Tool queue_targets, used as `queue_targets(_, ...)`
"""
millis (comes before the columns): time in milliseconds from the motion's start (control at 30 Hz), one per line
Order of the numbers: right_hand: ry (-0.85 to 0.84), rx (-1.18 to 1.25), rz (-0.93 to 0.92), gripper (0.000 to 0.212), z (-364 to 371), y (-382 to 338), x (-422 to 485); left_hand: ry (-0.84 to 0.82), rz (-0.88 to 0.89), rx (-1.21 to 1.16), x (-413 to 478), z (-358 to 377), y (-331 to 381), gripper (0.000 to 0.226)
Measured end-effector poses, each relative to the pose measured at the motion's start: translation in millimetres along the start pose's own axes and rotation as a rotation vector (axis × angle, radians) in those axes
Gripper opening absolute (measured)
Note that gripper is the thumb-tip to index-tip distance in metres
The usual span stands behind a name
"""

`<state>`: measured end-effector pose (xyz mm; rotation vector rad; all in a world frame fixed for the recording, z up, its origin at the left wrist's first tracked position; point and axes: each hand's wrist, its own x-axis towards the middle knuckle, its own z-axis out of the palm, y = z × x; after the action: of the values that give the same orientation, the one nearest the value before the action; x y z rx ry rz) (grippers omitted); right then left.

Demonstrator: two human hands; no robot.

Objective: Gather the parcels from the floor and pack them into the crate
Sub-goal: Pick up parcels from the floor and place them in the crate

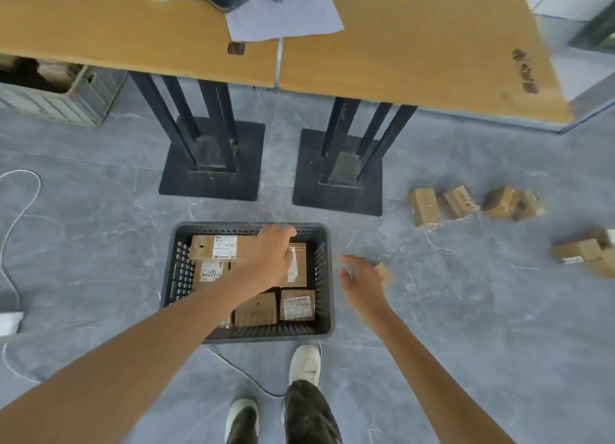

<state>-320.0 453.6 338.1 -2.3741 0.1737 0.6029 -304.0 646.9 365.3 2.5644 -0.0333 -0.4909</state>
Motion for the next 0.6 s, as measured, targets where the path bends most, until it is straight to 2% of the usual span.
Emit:
queue_targets(133,0.073,0.081,0.062,0.029,-33,-23,-49,0.041,0.027,-0.043,-38,-46,23,0.034)
queue_targets(333,0.209,0.136,0.057,0.031,-91,-73,-132,0.088,0.093,-0.031,-96,-124,63,0.037)
queue_targets(500,0.419,0.259,0.031,0.029,-175,-101,-214,0.139,0.214,-0.018,-127,-200,139,0.038)
queue_targets(600,0.552,0.311,-0.031,0.027,-234,-111,-266,0.146,0.356,0.003,-148,-239,208,0.037)
